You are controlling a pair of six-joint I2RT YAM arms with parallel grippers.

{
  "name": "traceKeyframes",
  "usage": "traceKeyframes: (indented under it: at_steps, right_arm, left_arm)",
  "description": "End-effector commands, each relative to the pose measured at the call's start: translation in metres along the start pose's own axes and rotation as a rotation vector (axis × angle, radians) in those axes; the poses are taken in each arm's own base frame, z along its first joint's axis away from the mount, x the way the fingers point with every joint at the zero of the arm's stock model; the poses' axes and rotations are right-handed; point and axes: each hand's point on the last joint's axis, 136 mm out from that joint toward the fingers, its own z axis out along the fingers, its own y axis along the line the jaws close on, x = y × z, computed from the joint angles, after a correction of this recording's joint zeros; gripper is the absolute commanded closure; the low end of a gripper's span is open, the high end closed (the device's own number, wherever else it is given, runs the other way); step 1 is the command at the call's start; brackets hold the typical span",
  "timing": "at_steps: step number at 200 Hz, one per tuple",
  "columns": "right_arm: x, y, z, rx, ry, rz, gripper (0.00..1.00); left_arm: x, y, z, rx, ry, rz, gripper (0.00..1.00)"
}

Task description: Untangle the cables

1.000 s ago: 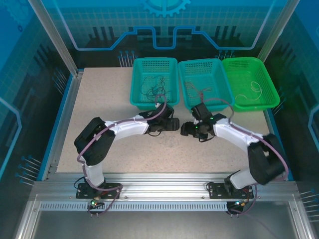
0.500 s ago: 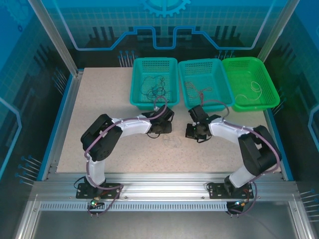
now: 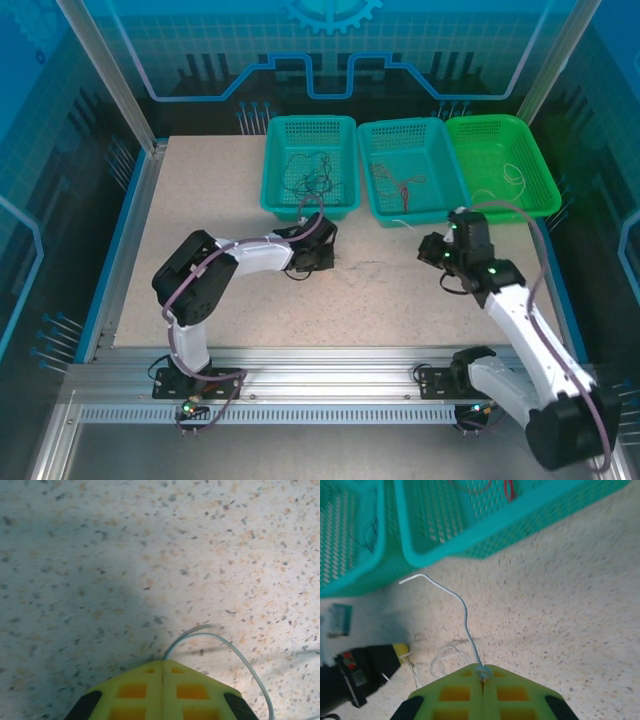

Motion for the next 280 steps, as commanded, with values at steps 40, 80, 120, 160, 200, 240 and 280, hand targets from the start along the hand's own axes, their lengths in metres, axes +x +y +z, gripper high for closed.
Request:
traceKeyframes:
  at_steps: [40, 80, 120, 160, 200, 240, 280]
  right_arm:
    - [-0.046, -0.033, -0.092, 0.047, -0.254, 0.164, 1.0]
    - [-0.109, 0.0, -0.147, -0.015, -0.435, 0.15, 1.0]
    - [-0.167, 0.036, -0.195, -0.098, -0.63, 0.12, 1.0]
    - [-0.222, 0.068, -0.208, -0.116, -0.724, 0.063, 1.0]
    - [-0.268, 0.111, -0.211, 0.035, -0.83, -0.157, 1.0]
    - [-0.305, 0.15, -0.2, 0.218, -0.816, -0.254, 1.0]
    - [-0.337, 0.157, -0.162, 0.453, -0.9, -0.143, 1.0]
  left_arm:
    - [-0.005, 0.05, -0.043, -0.111, -0.058, -0.031, 1.0]
    - [-0.008, 0.095, -0.067, -0.189, -0.104, -0.098, 1.0]
    - [0.002, 0.116, -0.068, -0.211, -0.105, -0.142, 1.0]
    - [-0.01, 0.101, -0.078, -0.11, -0.178, -0.146, 0.66]
    - [-0.03, 0.1, -0.122, -0.108, -0.305, -0.044, 0.3]
    - [-0.039, 0.085, -0.163, 0.013, -0.427, 0.038, 0.21]
    - [-0.047, 0.079, -0.177, 0.059, -0.49, 0.032, 0.19]
